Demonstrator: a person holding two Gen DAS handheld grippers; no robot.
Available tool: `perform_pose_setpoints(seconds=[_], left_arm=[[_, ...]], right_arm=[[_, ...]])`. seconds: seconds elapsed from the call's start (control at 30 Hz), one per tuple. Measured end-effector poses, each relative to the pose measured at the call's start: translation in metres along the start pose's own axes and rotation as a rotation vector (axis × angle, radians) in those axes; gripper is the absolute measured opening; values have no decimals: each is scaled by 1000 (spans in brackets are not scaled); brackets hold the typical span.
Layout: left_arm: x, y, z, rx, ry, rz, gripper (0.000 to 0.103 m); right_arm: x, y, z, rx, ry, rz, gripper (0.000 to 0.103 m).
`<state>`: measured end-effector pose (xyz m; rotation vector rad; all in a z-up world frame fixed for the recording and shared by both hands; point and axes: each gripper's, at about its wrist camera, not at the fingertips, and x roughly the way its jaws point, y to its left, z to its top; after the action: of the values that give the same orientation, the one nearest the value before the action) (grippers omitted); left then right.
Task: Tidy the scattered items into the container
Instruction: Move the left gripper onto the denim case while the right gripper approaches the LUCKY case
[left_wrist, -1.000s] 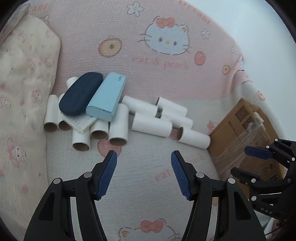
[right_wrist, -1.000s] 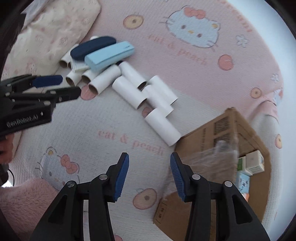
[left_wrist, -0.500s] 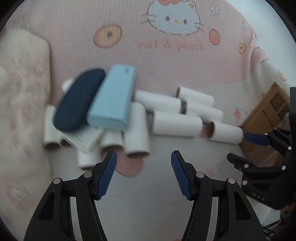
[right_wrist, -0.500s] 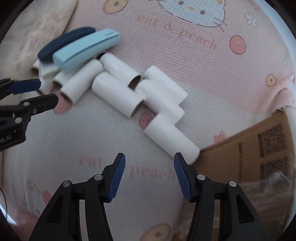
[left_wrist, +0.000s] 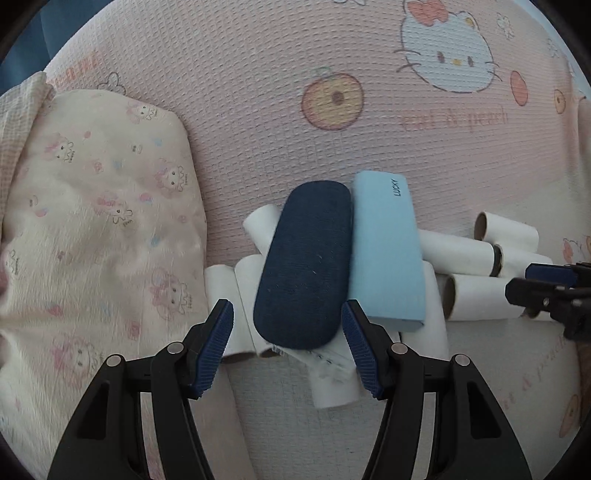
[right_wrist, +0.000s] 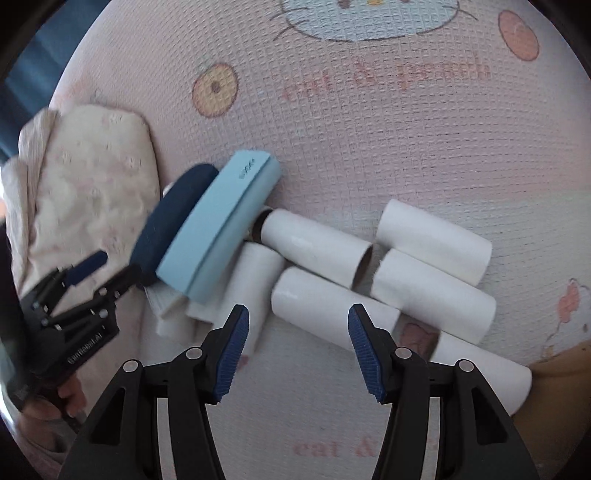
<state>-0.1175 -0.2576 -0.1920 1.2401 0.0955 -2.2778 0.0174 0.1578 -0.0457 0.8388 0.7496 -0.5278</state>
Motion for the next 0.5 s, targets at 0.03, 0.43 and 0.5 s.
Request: perform_pose_setpoints(seconds=[0.03, 0.43, 0.5], left_arm=[[3, 3, 3, -6, 7, -19, 65], [28, 5, 14, 10, 67, -81, 65], [33, 3, 17, 30, 97, -116, 65]], right_arm=[[1, 0, 2, 12, -5, 30, 54], [56, 32, 27, 93, 7, 296, 69], [63, 36, 30, 93, 21, 341, 69]])
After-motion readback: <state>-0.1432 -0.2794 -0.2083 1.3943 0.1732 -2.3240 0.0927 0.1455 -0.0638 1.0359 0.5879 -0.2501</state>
